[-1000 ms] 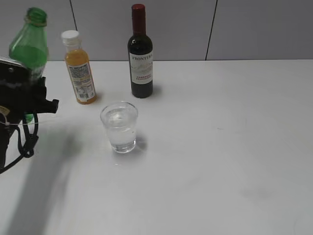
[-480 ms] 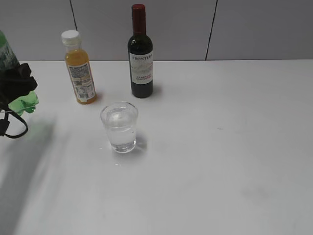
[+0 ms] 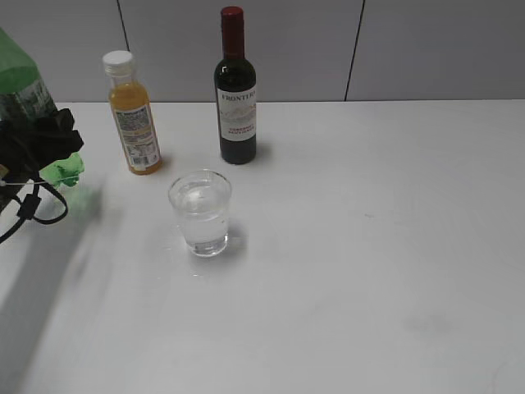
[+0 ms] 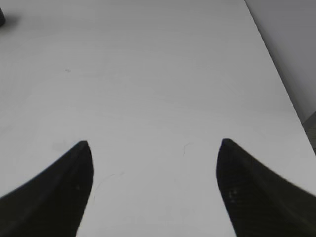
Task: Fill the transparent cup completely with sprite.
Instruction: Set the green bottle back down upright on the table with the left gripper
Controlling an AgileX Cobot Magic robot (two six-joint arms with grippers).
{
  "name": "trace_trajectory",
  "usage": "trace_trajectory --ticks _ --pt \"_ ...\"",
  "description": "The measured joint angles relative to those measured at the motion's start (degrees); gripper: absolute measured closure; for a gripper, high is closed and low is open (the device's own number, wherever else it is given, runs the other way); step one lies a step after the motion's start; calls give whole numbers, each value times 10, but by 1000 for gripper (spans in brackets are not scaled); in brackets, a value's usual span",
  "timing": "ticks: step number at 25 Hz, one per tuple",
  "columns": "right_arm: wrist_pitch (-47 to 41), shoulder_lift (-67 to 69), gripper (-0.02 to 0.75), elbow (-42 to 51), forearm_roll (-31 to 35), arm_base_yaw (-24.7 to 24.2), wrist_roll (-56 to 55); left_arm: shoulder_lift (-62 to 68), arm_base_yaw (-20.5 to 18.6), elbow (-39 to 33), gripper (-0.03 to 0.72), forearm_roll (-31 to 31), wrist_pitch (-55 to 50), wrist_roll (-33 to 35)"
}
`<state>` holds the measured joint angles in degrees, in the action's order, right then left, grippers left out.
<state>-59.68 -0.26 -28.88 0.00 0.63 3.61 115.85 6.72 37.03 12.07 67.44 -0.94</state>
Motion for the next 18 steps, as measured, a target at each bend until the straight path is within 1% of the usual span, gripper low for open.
trace_trajectory --ticks 4,18 --pt "0 0 147 0 0 0 0 21 0 15 247 -9 0 0" --pt "0 0 146 0 0 0 0 53 0 16 249 -34 3 0"
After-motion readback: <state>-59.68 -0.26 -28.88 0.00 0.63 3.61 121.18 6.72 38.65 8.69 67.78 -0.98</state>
